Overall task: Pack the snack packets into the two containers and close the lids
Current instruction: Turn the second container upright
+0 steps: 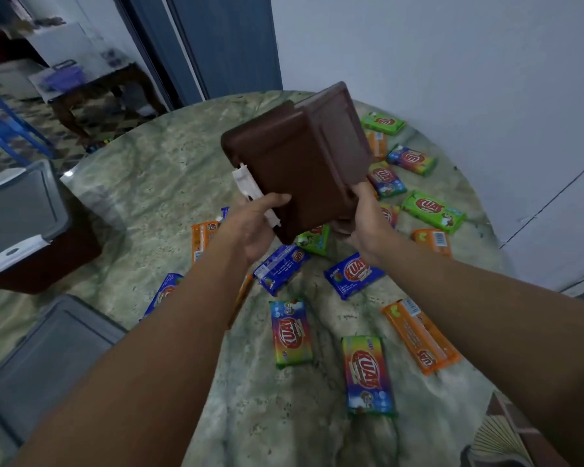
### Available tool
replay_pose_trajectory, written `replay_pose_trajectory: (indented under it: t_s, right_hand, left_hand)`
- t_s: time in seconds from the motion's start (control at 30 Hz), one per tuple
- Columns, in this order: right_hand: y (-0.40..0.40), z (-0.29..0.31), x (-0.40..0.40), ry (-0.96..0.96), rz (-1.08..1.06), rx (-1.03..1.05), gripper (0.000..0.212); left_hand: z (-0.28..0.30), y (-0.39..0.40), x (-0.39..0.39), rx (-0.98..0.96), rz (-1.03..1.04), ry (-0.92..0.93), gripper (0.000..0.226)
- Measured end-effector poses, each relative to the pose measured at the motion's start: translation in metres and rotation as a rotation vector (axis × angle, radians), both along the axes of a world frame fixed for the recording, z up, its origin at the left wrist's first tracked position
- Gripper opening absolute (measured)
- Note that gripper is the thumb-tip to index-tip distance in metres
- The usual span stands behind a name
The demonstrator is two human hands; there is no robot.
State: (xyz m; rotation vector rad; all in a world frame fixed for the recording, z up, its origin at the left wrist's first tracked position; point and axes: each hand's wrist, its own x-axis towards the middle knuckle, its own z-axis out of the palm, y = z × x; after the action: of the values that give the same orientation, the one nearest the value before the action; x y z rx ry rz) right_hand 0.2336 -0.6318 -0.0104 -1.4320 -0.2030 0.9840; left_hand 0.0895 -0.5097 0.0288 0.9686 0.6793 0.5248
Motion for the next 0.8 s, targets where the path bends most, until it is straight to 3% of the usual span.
replay_pose_trajectory:
  t_s: [0.17,0.27,0.4,0.5,0.67,0.8]
  right_hand:
    - [-0.001,0.009,-0.004,-0.015,0.049,-0.015,0.036]
    - [-0.005,0.025,-0.007,0.01,-0.091,-0.001,0.039]
    - [-0.017,0.03,0.0,0.075,-0.262,0.082,0.037]
    - [-0.027,0.028,0.004,0.158,-0.265,0.168,0.047]
    - [-0.033,0.027,-0.006,0.207,-0.021,0.163,0.079]
    - [-0.032,0.033,-0.016,0.224,0.062,0.044,0.103]
  left_hand:
    - [0.018,0.018,-0.031,0.235,0.049,0.189,0.035]
    - [0.032,0.036,-0.061,0.432,-0.024,0.252,0.031]
    - [0.056,0.034,-0.096,0.588,-0.102,0.286,0.052]
    - [0.059,0.033,-0.12,0.639,-0.139,0.306,0.055]
    - [0.058,0.044,-0.156,0.732,-0.099,0.312,0.023]
    - [0.049,0.052,-0.182,0.707,-0.043,0.28,0.055]
